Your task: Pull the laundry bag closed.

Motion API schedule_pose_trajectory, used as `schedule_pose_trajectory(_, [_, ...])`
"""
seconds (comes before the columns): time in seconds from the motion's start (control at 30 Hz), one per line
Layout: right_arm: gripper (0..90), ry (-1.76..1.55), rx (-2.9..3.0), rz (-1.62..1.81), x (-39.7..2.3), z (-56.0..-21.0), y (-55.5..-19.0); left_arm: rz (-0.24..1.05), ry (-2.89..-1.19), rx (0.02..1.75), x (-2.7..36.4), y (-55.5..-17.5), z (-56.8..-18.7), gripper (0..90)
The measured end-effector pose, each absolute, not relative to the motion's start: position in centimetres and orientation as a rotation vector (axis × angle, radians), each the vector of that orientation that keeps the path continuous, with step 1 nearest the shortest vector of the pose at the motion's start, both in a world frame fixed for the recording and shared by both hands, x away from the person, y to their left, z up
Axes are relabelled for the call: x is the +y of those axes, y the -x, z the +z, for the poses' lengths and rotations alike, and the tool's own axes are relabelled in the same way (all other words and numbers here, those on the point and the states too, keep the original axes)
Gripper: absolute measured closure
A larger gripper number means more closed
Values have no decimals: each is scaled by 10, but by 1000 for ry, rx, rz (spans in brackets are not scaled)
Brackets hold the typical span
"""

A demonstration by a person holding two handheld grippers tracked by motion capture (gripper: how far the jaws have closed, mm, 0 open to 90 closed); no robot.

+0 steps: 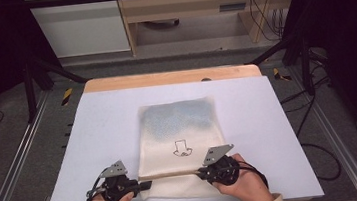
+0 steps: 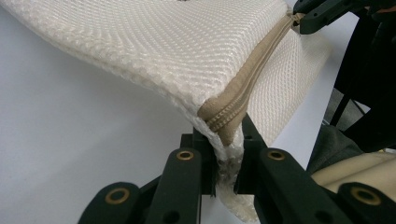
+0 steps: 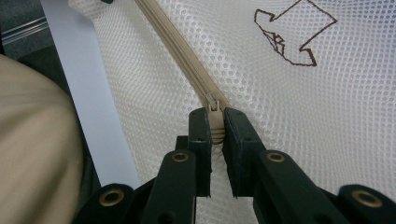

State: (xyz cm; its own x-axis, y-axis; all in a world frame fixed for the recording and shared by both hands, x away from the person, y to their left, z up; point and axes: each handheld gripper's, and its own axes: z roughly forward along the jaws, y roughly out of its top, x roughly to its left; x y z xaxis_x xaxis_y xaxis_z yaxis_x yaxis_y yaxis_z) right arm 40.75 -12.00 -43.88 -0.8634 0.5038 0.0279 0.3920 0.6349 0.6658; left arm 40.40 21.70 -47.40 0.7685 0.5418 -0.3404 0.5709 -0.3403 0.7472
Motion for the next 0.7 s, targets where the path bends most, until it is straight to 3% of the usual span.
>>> schedule_pose_trajectory(0.7, [819, -758, 2678, 1053, -128, -439, -405, -40, -2007, 841, 219, -405, -473, 823])
